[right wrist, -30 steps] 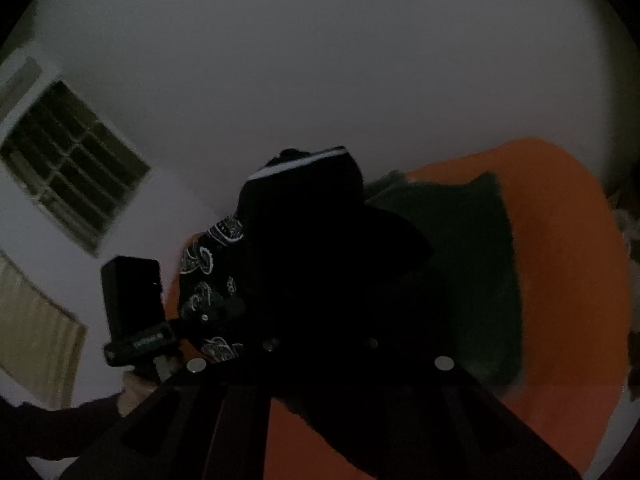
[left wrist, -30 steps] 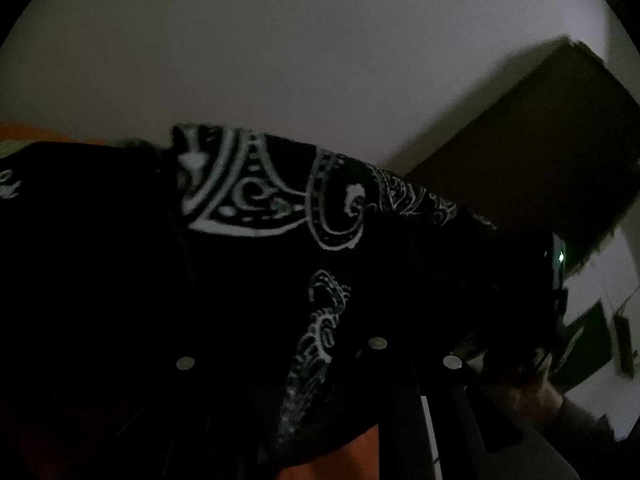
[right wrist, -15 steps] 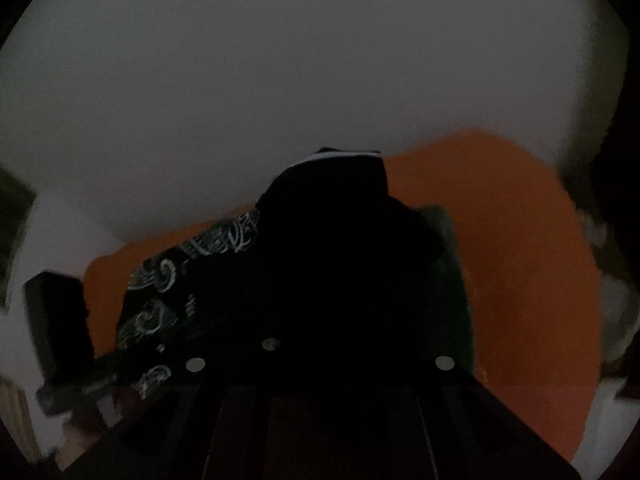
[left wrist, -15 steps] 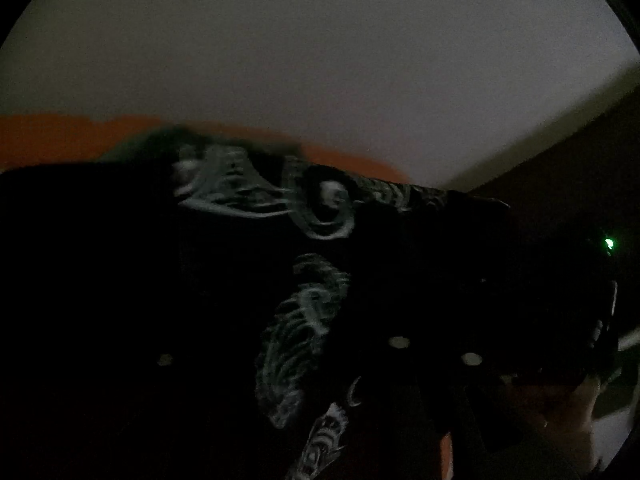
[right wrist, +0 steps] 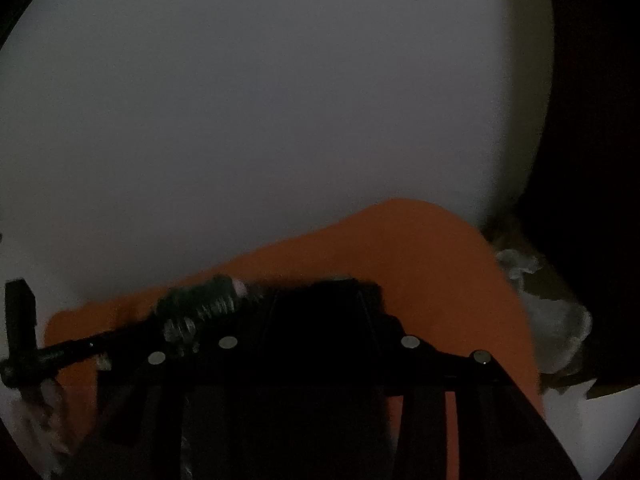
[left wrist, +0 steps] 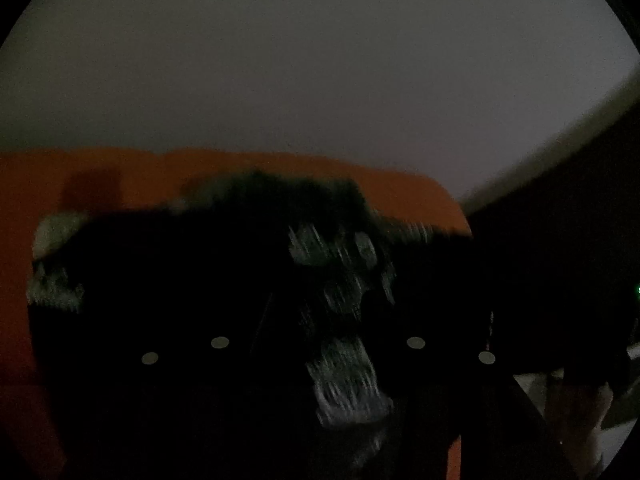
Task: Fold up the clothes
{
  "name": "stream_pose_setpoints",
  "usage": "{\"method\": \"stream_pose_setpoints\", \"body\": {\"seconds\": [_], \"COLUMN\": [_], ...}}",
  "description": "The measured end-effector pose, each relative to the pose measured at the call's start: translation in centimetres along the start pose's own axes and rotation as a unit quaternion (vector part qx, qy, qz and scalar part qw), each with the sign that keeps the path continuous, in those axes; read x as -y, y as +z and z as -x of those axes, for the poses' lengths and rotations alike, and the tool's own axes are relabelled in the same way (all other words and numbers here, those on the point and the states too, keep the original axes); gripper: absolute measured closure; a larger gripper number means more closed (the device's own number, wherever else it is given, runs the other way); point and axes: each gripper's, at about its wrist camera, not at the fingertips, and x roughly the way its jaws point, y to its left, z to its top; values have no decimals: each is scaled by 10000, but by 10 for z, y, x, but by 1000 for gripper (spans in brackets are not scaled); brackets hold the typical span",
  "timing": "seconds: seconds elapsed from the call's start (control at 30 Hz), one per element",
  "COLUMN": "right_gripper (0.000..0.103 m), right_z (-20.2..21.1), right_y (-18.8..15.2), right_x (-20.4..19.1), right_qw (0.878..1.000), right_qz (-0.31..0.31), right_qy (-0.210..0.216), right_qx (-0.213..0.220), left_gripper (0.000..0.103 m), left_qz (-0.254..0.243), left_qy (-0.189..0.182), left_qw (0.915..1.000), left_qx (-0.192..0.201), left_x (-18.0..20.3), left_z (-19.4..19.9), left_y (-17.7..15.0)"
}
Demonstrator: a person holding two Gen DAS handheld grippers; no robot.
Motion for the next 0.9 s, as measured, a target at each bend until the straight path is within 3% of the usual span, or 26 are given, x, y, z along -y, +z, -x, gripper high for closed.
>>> {"method": "stream_pose_setpoints", "body": {"seconds": [0.1,0.23,0.27,0.3,0.33,0.43,0.47,0.5,0.53,0.57,0.6,0.63,0.7,0.73,0.8,0.83,0.9], "right_gripper": [66,66,76,99,103,102,101,101,97,78,53,47,46,47,63,64,83], "right_z": [10,-2,-14,-22,-25,-9,3,10,11,9,6,2,-7,-10,-22,-27,-36], "right_y": [-64,-151,-170,-180,-186,-183,-179,-178,-180,-185,-191,-197,-207,-211,-216,-217,-218], "right_x": [7,14,17,20,28,73,85,90,94,98,97,95,92,95,92,91,90], "right_qw": [9957,9798,9775,9788,9812,9892,9887,9872,9816,9713,9661,9633,9610,9568,9502,9477,9402], "right_qz": [-167,-303,-200,-108,-125,-890,-1164,-1369,-1655,-1968,-2099,-2175,-2243,-2318,-2503,-2593,-2844], "right_qy": [647,1367,1285,1054,795,-98,-138,91,501,960,1126,1169,1108,1184,1332,1364,1416], "right_qx": [-638,-1425,-1660,-1752,-1755,-1163,-931,-812,-811,-924,-1000,-1053,-1182,-1296,-1295,-1263,-1230], "left_gripper": [57,57,57,57,57,57,57,57,57,57,57,57,57,57,57,57,57], "left_qz": [-125,-244,-293,-353,-417,-487,-444,-397,-346,-292,-207,-120,38,138,337,401,458], "left_qy": [-345,-356,-271,-182,-82,1,-55,-81,-90,-104,-134,-167,-171,-205,-311,-344,-336], "left_qw": [9992,9983,9983,9982,9981,9979,9982,9985,9987,9989,9991,9992,9993,9991,9982,9979,9976], "left_qx": [-145,-393,-431,-452,-449,-416,-403,-374,-358,-361,-353,-340,-340,-350,-375,-384,-407], "left_x": [26,37,38,39,38,33,29,25,21,17,12,7,-2,-6,-14,-16,-17], "left_z": [-9,-24,-26,-27,-26,-12,-7,-1,3,7,11,14,16,17,22,23,20], "left_y": [-43,-86,-96,-103,-108,-124,-128,-134,-140,-145,-150,-152,-158,-161,-163,-164,-171]}}
